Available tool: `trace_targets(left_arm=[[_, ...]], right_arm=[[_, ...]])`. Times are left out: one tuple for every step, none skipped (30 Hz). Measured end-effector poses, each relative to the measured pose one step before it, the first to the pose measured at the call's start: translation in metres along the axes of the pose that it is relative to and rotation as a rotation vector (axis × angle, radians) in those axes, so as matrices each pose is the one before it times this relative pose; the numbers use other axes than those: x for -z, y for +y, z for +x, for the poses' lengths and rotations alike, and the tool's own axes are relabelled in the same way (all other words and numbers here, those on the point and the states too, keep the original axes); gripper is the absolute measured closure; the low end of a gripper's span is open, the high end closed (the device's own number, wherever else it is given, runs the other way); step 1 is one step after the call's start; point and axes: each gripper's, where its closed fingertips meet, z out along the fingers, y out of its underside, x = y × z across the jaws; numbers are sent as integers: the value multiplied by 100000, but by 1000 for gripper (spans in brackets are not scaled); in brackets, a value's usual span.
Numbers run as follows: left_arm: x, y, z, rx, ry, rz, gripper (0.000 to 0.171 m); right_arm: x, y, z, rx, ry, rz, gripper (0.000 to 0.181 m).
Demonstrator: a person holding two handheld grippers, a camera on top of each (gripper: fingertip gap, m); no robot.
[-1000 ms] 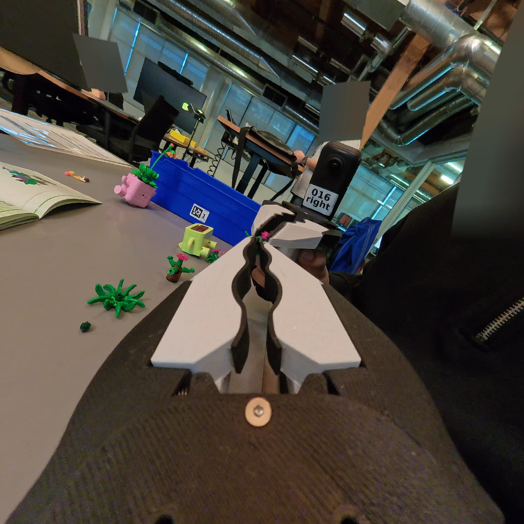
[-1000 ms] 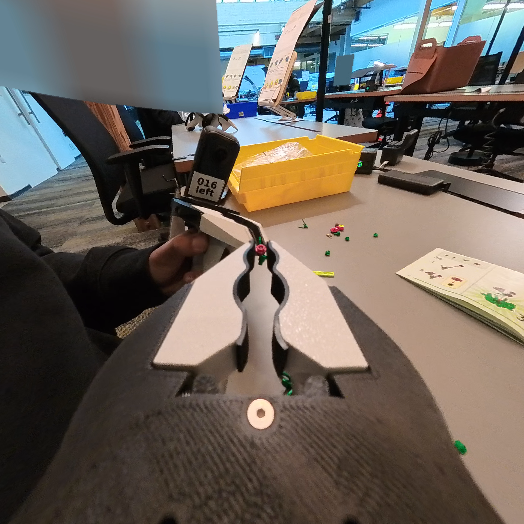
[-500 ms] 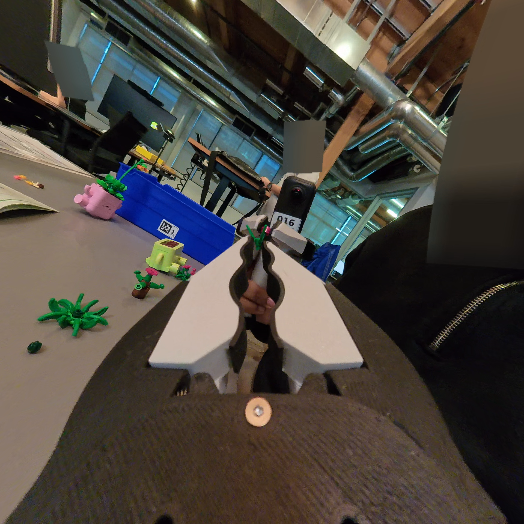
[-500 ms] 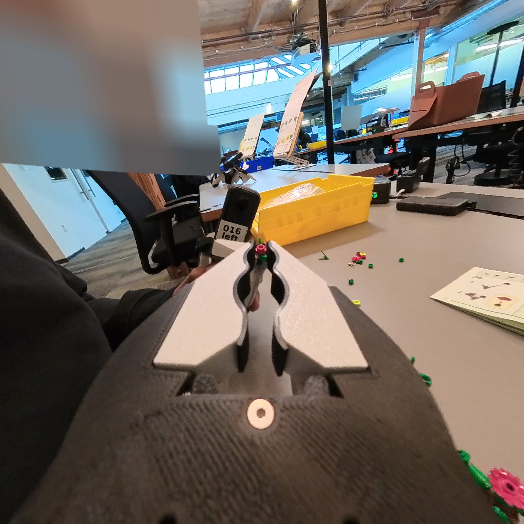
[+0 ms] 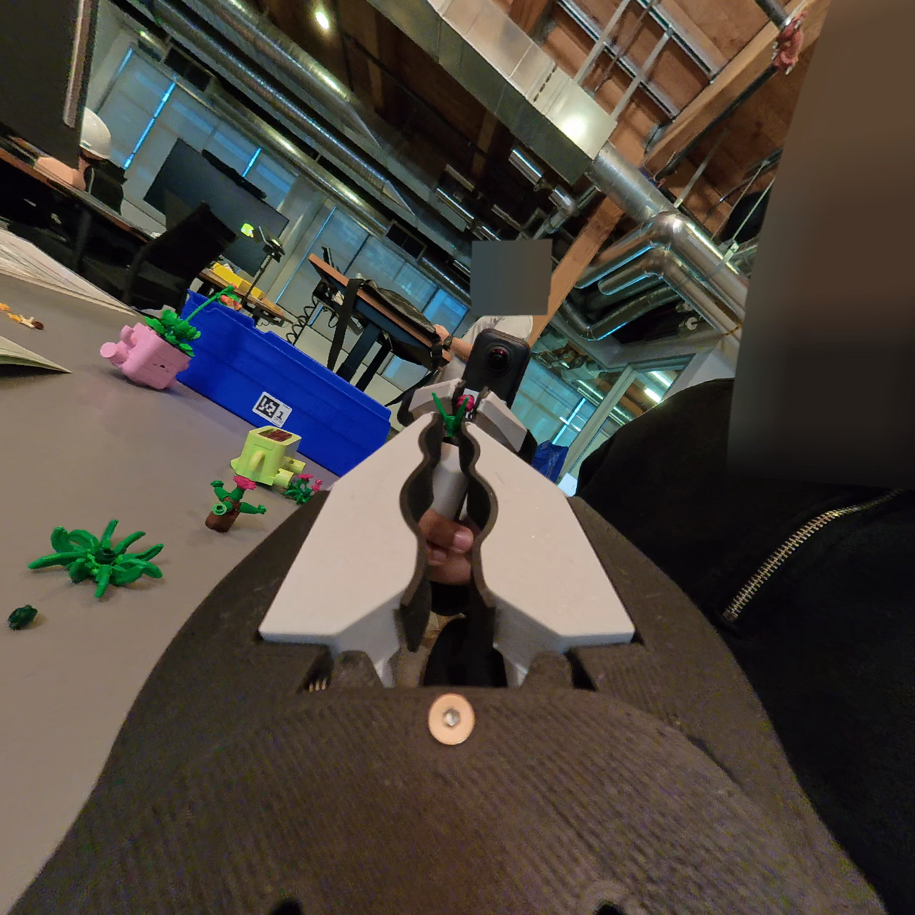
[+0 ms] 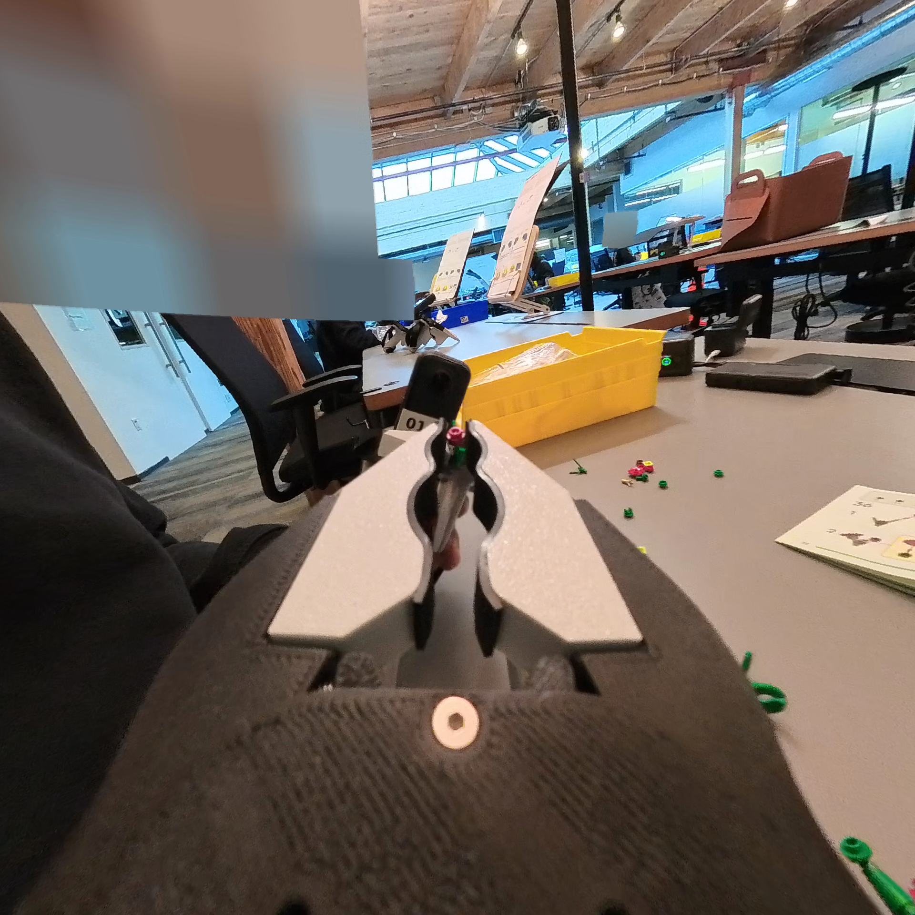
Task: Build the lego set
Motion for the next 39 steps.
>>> trace_targets(left_arm=[[-10, -1, -50, 719, -45, 163, 169], [16, -24, -19, 275, -89, 130, 169], [48, -71, -22, -191, -304, 165, 169], [100, -122, -3, -655, -424, 358, 170], [136, -214, 30, -978, -301, 773, 170], [155, -225, 10, -975, -416, 900, 170], [107, -75, -54, -897, -795, -22, 170], [58, 35, -54, -827, -568, -634, 170], [32, 1, -39, -293, -306, -459, 170], [26, -2, 6, -442, -196, -332, 171], [21, 12, 18, -581, -248, -275, 171], [-6, 32, -21, -553, -475, -351, 170], [4, 34, -35, -564, -533, -416, 170], [2, 40, -63, -425, -592, -415, 170], [27, -10, -79, -216, -590, -170, 170], [90, -92, -147, -12, -975, 247, 171], [181, -163, -214, -198, -1277, 594, 170], [251, -215, -278, -304, -1649, 766, 171], [293, -261, -340, -438, -2076, 804, 171], [345, -316, -353, -750, -2245, 908, 171], [369, -336, -392, -953, -2553, 977, 171], [369, -330, -432, -1148, -2940, 938, 171], [391, -381, -426, -1349, -3047, 1370, 170], [450, -537, -442, -1631, -3615, 2765, 170], [450, -572, -423, -2054, -3900, 3492, 170], [368, -458, -360, -1936, -3449, 2640, 171], [262, -347, -211, -1795, -2452, 1625, 171], [164, -266, -101, -2093, -1917, 922, 171], [105, -130, -154, -2566, -2294, 153, 171], [73, -76, -127, -2998, -2116, -215, 171], [38, -79, -26, -3014, -1256, -365, 171], [68, -107, -105, -2917, -1493, -631, 170], [154, -159, -297, -3309, -2534, -733, 170], [277, -252, -486, -3658, -3300, -655, 170], [407, -367, -668, -3398, -3940, -231, 170], [502, -449, -785, -3048, -4232, 284, 170], [566, -422, -908, -2564, -4416, 118, 170], [587, -364, -951, -2177, -4415, -3, 171], [544, -350, -939, -1805, -3925, 285, 171]], right_arm=[[-36, 13, 47, 756, 544, 14, 177], [-19, 17, 8, 491, 208, -6, 177], [-10, 22, 10, 202, 136, -30, 176], [9, 31, 38, 1, 238, -82, 176], [14, 81, 1, 28, 125, -314, 176], [-21, 183, 12, 164, 215, -859, 176], [-54, 253, 4, 377, 453, -1147, 176], [-54, 100, 26, 296, 877, -92, 176], [-24, 38, 16, 315, 702, 58, 176], [-23, 35, 8, 102, 265, -92, 176], [-8, 11, -34, 33, -57, -92, 176], [8, 16, 6, 49, 21, -116, 176], [14, 41, 23, 7, 134, -157, 176], [34, 51, 58, 85, 311, -249, 176], [56, 57, 95, 496, 530, -417, 175], [126, 47, 141, 1376, 519, -745, 170], [245, -49, 237, 2204, 718, -977, 163], [450, -291, 440, 2831, 1546, -453, 158], [674, -583, 767, 3629, 3083, 269, 155], [896, -780, 1179, 4507, 4849, 451, 154], [1072, -912, 1625, 4799, 6704, 688, 154], [1153, -969, 2002, 4191, 7984, 789, 157], [1114, -869, 2146, 3168, 7824, 352, 161], [981, -669, 2030, 2396, 6309, -469, 167], [844, -482, 1868, 1854, 5003, -1185, 170], [708, -343, 1719, 1244, 4438, -1265, 174], [543, -224, 1469, 341, 3742, -1197, 177], [381, -106, 1061, -284, 2128, -1449, 180], [199, 43, 676, -891, 975, -1691, 181], [15, 223, 375, -1256, 164, -2046, 181], [-157, 408, 58, -1742, -789, -2705, 181], [-321, 638, -238, -3020, -1789, -3710, 181], [-501, 881, -547, -4428, -3351, -4950, 181], [-711, 940, -768, -4937, -4421, -5038, 181], [-868, 966, -828, -4268, -4607, -4651, 181], [-982, 943, -800, -3128, -4138, -4554, 181], [-1061, 761, -711, -2162, -3087, -3460, 181], [-1147, 476, -843, -2240, -3157, -1201, 181], [-1259, 245, -1311, -3301, -5205, 814, 181]])
